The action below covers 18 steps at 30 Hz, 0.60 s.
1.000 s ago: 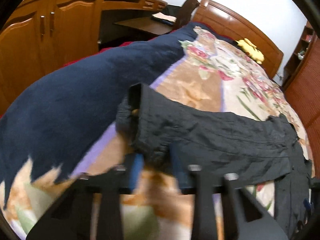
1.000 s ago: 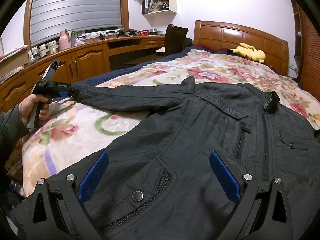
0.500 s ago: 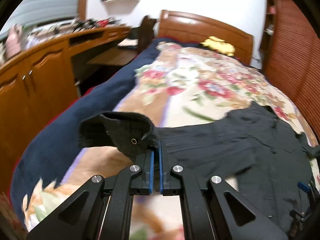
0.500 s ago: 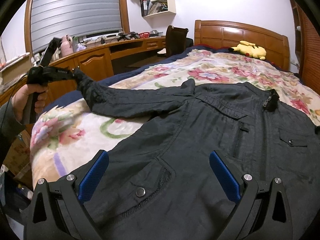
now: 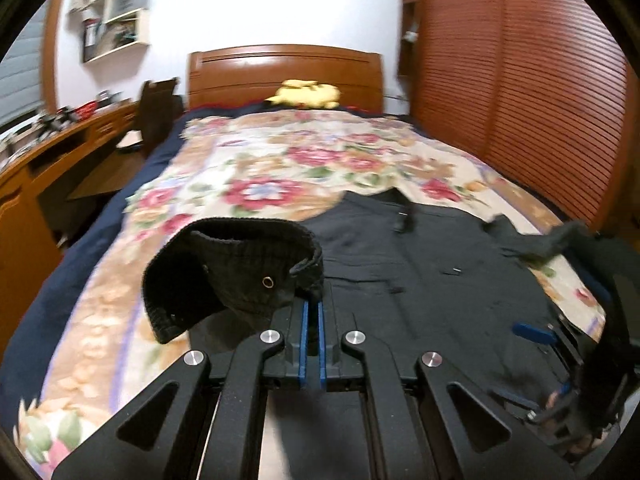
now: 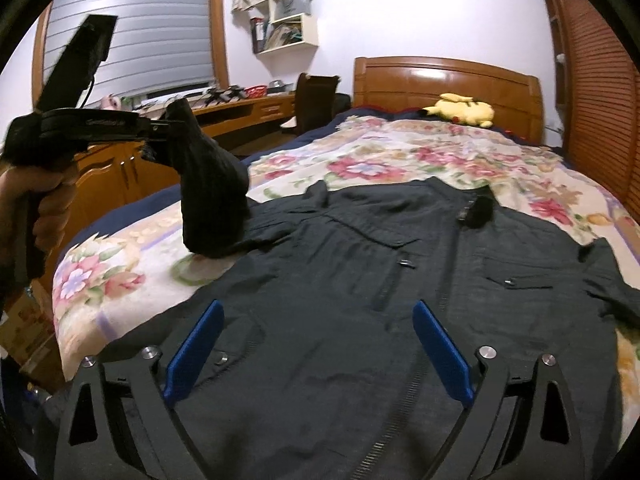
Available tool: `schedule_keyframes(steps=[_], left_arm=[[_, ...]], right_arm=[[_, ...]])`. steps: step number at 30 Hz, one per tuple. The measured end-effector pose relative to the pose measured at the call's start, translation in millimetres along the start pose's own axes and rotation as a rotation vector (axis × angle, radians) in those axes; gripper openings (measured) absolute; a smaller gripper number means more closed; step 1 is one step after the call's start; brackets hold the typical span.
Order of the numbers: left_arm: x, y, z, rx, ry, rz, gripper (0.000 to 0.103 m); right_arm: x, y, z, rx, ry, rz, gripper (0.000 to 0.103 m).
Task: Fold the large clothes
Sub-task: 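Lift the sleeve cuff with the left gripper and lay it across the jacket body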
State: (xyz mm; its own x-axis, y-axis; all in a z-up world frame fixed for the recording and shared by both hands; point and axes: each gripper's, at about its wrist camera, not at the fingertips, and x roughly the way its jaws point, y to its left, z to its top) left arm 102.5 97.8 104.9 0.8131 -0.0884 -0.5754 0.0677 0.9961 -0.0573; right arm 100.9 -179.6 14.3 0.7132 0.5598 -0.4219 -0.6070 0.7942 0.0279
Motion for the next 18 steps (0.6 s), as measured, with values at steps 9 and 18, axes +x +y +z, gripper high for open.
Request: schedule_keyframes(steps=[9,18], left_arm=[[9.9,-36.7,-33.1,-0.035,0.018,-0.107,0.013],[1.3,-46.3,-82.9,-0.023,-0.009,-0.082,0.074]], right_arm=[[-11.4,-11.0,-13.3,0.044,-0.005,-0.062,0.091],[-3.9,-6.9,-7.0,0.061,0.007,-0.058,0.090]])
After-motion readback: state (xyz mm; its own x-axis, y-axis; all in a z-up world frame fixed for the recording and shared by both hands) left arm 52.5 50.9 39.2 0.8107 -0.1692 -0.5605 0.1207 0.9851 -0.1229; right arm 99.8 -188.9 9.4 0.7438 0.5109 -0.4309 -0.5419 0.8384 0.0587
